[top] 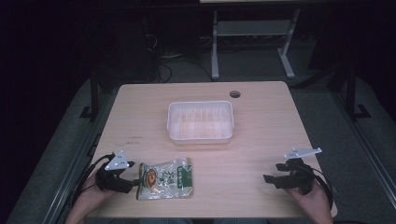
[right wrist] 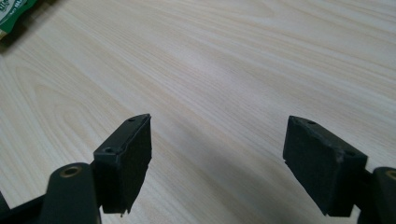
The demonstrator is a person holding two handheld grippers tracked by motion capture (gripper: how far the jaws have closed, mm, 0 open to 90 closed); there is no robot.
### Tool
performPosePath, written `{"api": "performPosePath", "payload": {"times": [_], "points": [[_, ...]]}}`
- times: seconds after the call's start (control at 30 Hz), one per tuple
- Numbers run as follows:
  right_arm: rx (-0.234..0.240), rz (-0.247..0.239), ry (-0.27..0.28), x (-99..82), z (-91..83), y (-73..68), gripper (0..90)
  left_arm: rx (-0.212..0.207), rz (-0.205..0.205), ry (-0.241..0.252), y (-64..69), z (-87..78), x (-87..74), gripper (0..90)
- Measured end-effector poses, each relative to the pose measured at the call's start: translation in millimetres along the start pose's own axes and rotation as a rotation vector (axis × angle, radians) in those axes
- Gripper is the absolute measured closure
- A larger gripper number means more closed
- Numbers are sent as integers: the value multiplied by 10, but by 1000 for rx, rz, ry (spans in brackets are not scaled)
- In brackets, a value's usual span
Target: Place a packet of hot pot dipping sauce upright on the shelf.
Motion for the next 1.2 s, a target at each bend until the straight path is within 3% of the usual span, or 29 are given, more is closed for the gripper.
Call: {"api": "performPosePath", "payload": {"times": [0.53, 0.7, 0.83, 0.97, 1.2], "points": [[17, -14, -15, 18, 60, -107, 215, -68, 43, -35, 132, 93, 23, 223], [32, -41, -2, 69, 72, -245, 216, -85, 58, -42, 170, 115, 25, 271], [40, -63, -1, 127, 102, -360, 226, -112, 55, -37, 181, 106, 29, 413], [56, -43, 3, 241, 120, -506, 276, -129, 57, -41, 199, 114, 33, 479], [79, -116, -18, 493, 214, -830, 375, -138, 68, -52, 223, 140, 35, 526]]}}
Point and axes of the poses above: each handheld gripper's, and its own axes: z roughly forward along the jaws, x roughly out of its top, y roughly to its right, the point moved 9 cm from there along z, roughly forward along the jaws, and after that the axes turned 1 degree about -z, right-handed, at the moved point
